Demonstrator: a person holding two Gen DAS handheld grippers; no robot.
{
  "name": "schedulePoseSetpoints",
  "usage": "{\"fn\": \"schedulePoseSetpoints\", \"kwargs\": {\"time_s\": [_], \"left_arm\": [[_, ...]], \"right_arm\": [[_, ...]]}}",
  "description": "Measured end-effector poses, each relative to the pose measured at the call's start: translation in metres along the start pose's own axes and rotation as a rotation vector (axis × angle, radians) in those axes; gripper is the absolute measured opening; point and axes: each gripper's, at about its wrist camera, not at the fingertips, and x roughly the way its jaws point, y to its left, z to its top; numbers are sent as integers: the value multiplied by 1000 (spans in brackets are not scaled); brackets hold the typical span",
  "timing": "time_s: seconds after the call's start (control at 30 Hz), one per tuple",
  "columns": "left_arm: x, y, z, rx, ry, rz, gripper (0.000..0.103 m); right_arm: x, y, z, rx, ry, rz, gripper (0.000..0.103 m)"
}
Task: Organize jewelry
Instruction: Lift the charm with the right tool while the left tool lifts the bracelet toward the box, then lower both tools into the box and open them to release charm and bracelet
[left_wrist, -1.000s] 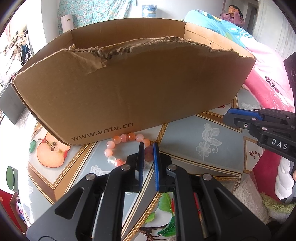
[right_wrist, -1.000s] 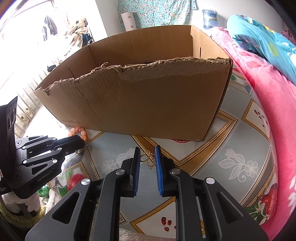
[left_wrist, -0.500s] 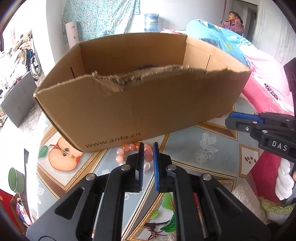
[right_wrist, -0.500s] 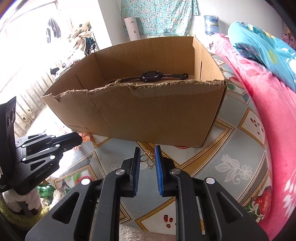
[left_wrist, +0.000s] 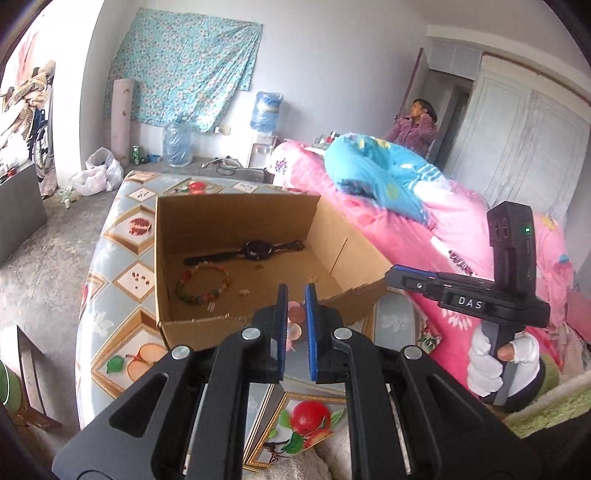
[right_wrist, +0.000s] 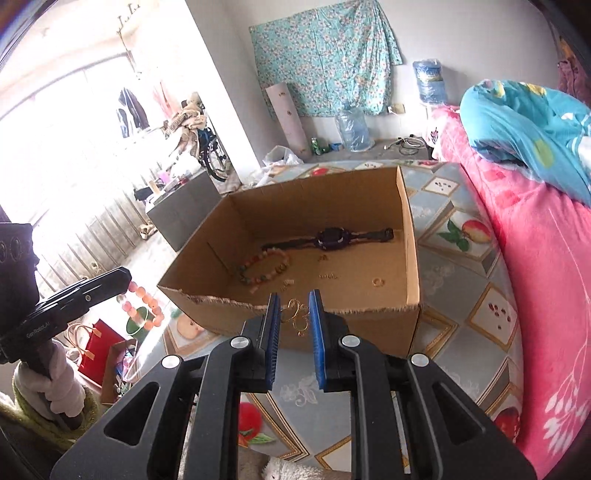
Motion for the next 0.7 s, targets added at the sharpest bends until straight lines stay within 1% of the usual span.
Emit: {"fn": "schedulePoseSetpoints", "kwargs": {"time_s": [0.1,0.17,0.23,0.27,0.33,0.4,0.47,0.5,0.57,0.63,0.67,0.7], "left_arm": [[10,-4,26,16,-5,-51,8],[29,-10,37,41,10,-47,8],[50,-9,45,54,36,-43,8],[63,-7,49,52,57,-50,8],[91,-3,51,49,110,-34,8],[122,2,49,46,174,-26,8],[151,6,43,39,259,-22,8],[164,8,38,31,303,-33,8],[181,13,27,9,365,-34,9],[186,17,19,-8,384,-49,13],[185,19,17,-16,379,-45,20],[183,22,16,-27,370,-43,22]], "right_arm": [[2,0,23,-20,-17,33,16],[10,-2,37,-27,-9,47,16],[21,-6,51,-33,4,57,16],[28,-9,58,-32,13,63,16],[42,-15,68,-24,38,73,16],[55,-23,76,-10,60,78,16],[67,-31,83,5,80,86,16],[73,-34,85,10,91,88,16],[85,-41,90,30,120,101,16],[96,-47,94,49,152,111,16],[101,-49,95,53,167,117,16],[107,-50,97,59,188,128,16]]}}
